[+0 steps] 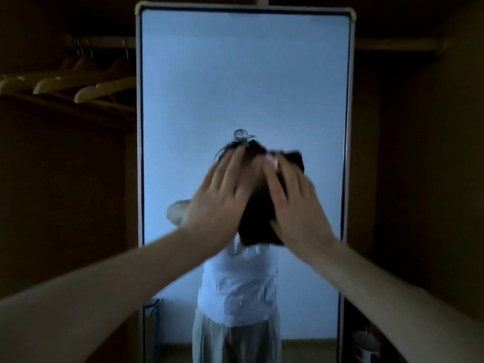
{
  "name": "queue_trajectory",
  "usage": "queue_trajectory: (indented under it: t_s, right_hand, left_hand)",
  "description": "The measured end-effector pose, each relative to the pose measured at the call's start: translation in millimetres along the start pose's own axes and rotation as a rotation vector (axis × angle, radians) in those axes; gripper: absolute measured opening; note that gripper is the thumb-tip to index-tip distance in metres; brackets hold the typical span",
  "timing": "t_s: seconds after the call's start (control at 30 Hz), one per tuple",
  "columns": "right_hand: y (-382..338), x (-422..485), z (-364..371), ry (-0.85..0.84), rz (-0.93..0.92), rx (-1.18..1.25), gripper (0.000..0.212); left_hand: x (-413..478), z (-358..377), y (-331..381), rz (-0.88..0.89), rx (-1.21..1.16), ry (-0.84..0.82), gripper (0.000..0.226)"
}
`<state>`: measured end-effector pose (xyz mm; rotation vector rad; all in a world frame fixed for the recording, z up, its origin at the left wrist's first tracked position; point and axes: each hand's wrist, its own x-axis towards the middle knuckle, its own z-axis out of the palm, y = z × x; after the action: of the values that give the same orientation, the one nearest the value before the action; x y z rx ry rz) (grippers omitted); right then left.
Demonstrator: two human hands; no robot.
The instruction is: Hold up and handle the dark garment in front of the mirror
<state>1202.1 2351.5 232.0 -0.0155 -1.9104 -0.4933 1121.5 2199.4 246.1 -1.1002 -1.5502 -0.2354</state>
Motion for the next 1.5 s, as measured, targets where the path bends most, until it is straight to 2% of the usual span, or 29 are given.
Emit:
queue_trajectory:
  t_s: [0.1,0.2,0.33,0.43,0.5,0.6,0.7,0.8,0.93,1.0,1.07,1.13,1.2,1.27,1.33,1.5]
  right_hand:
    - [0,-25,3,-0.082,-0.064,-0.012,0.079]
    - [23,16,-6,-0.045,-0.079,-0.059,0.078]
    - [51,91,-41,-0.014,-0.010,-0.075,0.078]
    - [50,102,-51,0.000,0.068,0.001,0.077]
    - [37,75,-42,-0.001,0.088,0.044,0.084]
    - [16,-9,-18,-0.066,0.100,0.079,0.104]
    - [1,-84,-12,-0.254,0.066,0.051,0.130]
    - [17,-91,-17,-0.297,-0.014,0.037,0.121]
    - [63,-26,-38,-0.193,0.015,-0.037,0.104]
    - [82,10,-58,-0.132,0.050,-0.071,0.097]
    - [95,33,-74,-0.112,0.102,-0.042,0.089]
    - [94,38,-79,-0.067,0.135,-0.035,0.086]
    - [81,23,-70,-0.078,0.186,-0.030,0.087]
    - [68,-9,-54,-0.083,0.212,-0.053,0.089]
    - [55,-53,-39,-0.084,0.225,-0.053,0.089]
    - [15,-139,-23,-0.198,0.271,0.046,0.071]
  left_hand:
    - [-23,7,8,0.052,0.042,-0.062,0.063]
    - [15,-1,-6,0.026,0.063,-0.029,0.063]
    - [93,-36,-20,-0.086,-0.003,-0.115,0.079]
    - [110,-43,-19,-0.120,-0.032,-0.157,0.096]
    - [85,-27,-11,-0.066,-0.004,-0.091,0.084]
    - [18,9,18,0.041,0.010,0.083,0.048]
    - [-36,26,46,0.169,0.010,0.020,0.047]
    - [-36,29,49,0.220,0.027,-0.019,0.045]
    - [38,13,43,0.077,-0.007,0.060,0.049]
    - [83,-6,46,0.019,-0.018,-0.021,0.062]
    - [117,-18,47,-0.035,-0.020,-0.131,0.087]
    - [124,-20,51,-0.070,0.001,-0.135,0.095]
    - [108,-13,56,-0.033,-0.013,-0.122,0.083]
    - [80,-3,61,0.032,-0.037,-0.043,0.064]
    - [45,9,70,0.093,-0.061,0.004,0.055]
    - [-34,32,92,0.235,-0.139,-0.080,0.045]
